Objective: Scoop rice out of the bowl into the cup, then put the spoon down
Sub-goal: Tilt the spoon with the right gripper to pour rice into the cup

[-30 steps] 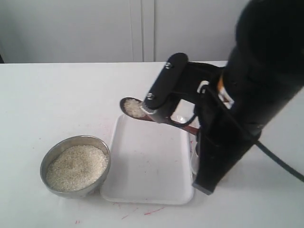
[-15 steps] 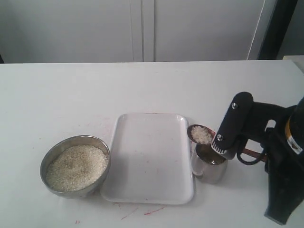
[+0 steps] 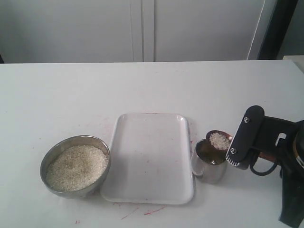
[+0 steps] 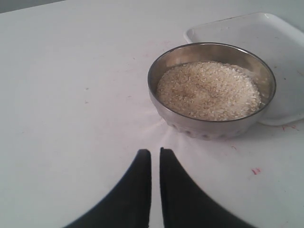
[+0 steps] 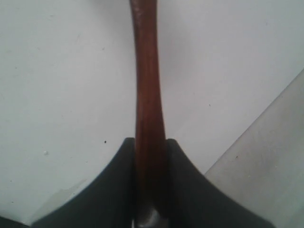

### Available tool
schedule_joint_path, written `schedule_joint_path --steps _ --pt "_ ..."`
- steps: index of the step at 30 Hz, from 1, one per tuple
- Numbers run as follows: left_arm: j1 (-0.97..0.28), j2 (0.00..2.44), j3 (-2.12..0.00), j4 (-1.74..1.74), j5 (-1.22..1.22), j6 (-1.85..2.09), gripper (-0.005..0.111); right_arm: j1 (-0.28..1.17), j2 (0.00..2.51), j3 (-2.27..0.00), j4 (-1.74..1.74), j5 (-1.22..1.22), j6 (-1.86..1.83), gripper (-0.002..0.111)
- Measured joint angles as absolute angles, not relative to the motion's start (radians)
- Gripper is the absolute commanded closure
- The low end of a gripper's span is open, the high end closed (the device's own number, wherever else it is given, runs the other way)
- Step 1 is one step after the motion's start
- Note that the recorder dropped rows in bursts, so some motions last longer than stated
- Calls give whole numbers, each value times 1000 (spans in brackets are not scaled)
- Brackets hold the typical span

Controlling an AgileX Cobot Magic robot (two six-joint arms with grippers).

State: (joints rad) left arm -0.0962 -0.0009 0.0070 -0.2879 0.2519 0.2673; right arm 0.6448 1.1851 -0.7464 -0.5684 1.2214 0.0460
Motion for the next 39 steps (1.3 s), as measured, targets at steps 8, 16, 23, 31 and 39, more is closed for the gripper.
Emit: schedule_joint_path --steps 8,16,23,31,39 --pt "-96 -1 7 -288 252 267 92 645 1185 -746 -650 1220 63 108" --pt "-96 -1 7 -288 252 267 92 645 1247 -746 -668 1220 71 108" --pt "-96 -1 7 -288 252 267 92 645 1333 -746 -698 1220 93 108" --pt "-96 -1 7 -288 252 267 92 645 1388 -746 -744 1217 94 108" --pt "-96 -1 7 -288 252 267 92 645 1388 -746 -834 1207 51 108"
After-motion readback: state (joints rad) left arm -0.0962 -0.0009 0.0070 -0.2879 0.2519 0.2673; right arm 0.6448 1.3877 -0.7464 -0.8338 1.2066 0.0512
